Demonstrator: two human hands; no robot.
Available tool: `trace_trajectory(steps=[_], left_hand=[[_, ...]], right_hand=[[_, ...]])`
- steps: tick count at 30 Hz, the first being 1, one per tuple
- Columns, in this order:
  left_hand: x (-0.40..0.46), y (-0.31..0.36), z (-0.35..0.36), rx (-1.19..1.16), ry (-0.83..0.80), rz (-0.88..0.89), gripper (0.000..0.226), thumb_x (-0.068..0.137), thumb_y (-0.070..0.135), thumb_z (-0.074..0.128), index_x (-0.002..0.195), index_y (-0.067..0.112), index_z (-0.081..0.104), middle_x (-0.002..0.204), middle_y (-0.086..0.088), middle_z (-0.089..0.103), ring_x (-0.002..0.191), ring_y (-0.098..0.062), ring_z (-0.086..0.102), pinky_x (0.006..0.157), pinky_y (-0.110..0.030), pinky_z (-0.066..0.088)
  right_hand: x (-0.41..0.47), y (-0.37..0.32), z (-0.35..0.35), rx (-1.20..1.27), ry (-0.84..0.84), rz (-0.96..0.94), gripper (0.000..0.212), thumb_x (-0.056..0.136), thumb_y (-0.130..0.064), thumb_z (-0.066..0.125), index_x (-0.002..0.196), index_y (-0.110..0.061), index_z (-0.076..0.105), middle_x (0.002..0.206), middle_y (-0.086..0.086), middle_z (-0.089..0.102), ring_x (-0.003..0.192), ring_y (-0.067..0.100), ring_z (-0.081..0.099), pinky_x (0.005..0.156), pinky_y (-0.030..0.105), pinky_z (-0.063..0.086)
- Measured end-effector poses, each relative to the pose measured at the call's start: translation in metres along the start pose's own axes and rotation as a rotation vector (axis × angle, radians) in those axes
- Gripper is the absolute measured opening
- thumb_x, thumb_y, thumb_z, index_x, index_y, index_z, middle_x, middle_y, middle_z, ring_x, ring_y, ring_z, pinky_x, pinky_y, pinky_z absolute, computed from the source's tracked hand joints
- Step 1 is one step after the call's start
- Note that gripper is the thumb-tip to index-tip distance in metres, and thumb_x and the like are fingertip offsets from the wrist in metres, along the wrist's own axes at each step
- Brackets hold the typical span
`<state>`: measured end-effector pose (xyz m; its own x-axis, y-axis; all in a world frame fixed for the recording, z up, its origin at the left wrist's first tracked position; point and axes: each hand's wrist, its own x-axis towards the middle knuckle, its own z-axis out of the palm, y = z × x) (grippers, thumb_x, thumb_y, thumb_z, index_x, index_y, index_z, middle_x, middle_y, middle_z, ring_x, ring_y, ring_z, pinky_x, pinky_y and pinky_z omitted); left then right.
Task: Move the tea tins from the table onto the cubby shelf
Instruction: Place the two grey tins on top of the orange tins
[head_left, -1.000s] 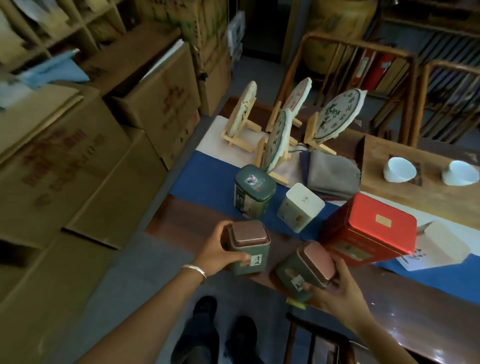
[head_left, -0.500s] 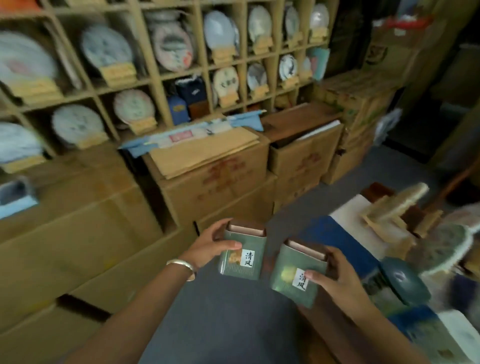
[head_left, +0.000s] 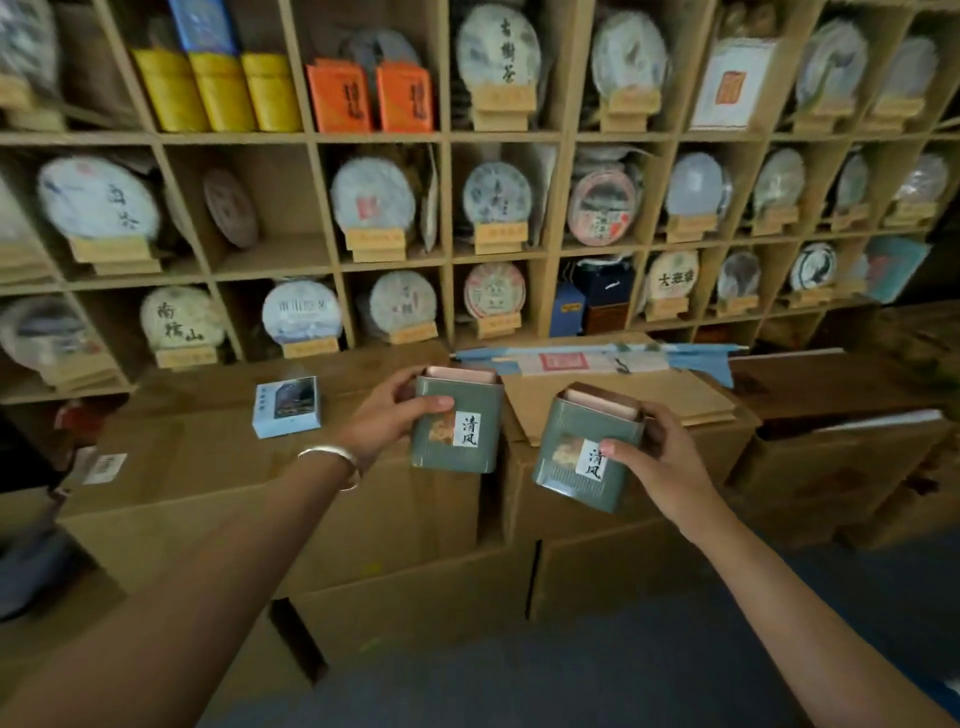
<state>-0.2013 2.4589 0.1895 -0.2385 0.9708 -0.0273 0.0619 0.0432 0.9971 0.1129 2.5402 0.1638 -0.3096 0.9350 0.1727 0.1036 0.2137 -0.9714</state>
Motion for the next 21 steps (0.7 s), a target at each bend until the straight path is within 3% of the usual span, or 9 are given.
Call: trace_trajectory(steps=[5, 8, 11, 15, 18, 21], left_hand=[[0.024, 0.016, -0.057, -0.03, 0.095, 0.032, 0.074, 0.057, 0.038, 0.088, 0.123, 0.029, 0.055, 0.111, 0.002, 0.07, 0.097, -0.016, 0.069, 0.075, -0.031, 0.055], [0.046, 0.029, -0.088, -0.023, 0.135, 0.071, 0.071, 0.056, 0.045, 0.082, 0.121, 0.032, 0.056, 0.109, 0.0, 0.071, 0.097, -0.019, 0.07, 0.078, -0.035, 0.056], [0.078, 0.051, -0.117, -0.025, 0.161, 0.129, 0.065, 0.064, 0.039, 0.085, 0.122, 0.031, 0.056, 0.108, -0.005, 0.072, 0.093, -0.018, 0.071, 0.071, -0.028, 0.057], [0.135, 0.098, -0.15, 0.002, 0.269, 0.223, 0.075, 0.059, 0.045, 0.078, 0.127, 0.026, 0.052, 0.111, -0.001, 0.069, 0.091, -0.01, 0.071, 0.067, -0.024, 0.056], [0.186, 0.142, -0.173, -0.006, 0.324, 0.313, 0.08, 0.058, 0.047, 0.077, 0.129, 0.019, 0.051, 0.112, 0.0, 0.068, 0.09, -0.009, 0.071, 0.065, -0.024, 0.056], [0.243, 0.191, -0.194, -0.038, 0.375, 0.368, 0.079, 0.066, 0.045, 0.078, 0.133, 0.018, 0.046, 0.116, -0.003, 0.066, 0.1, -0.016, 0.068, 0.079, -0.034, 0.057]], right_hand=[[0.065, -0.021, 0.059, 0.022, -0.069, -0.06, 0.046, 0.069, -0.021, 0.082, 0.101, -0.046, 0.058, 0.11, -0.007, 0.065, 0.096, 0.003, 0.064, 0.069, 0.019, 0.053], [0.113, -0.036, 0.089, 0.024, -0.086, -0.076, 0.044, 0.071, -0.025, 0.081, 0.102, -0.042, 0.055, 0.113, -0.007, 0.062, 0.097, 0.002, 0.062, 0.07, 0.02, 0.051], [0.167, -0.056, 0.113, 0.076, -0.131, -0.093, 0.052, 0.067, -0.029, 0.081, 0.113, -0.032, 0.056, 0.114, -0.005, 0.064, 0.102, 0.01, 0.063, 0.076, 0.027, 0.054], [0.251, -0.094, 0.139, 0.167, -0.119, -0.16, 0.041, 0.071, -0.024, 0.08, 0.102, -0.037, 0.056, 0.098, -0.011, 0.07, 0.088, 0.007, 0.068, 0.061, 0.019, 0.053], [0.325, -0.128, 0.155, 0.23, -0.09, -0.218, 0.036, 0.074, -0.02, 0.077, 0.103, -0.026, 0.056, 0.087, -0.012, 0.072, 0.078, 0.002, 0.069, 0.059, 0.018, 0.051], [0.394, -0.173, 0.169, 0.26, -0.074, -0.286, 0.032, 0.078, -0.017, 0.074, 0.106, -0.015, 0.057, 0.081, -0.008, 0.071, 0.072, 0.006, 0.069, 0.055, 0.016, 0.051]])
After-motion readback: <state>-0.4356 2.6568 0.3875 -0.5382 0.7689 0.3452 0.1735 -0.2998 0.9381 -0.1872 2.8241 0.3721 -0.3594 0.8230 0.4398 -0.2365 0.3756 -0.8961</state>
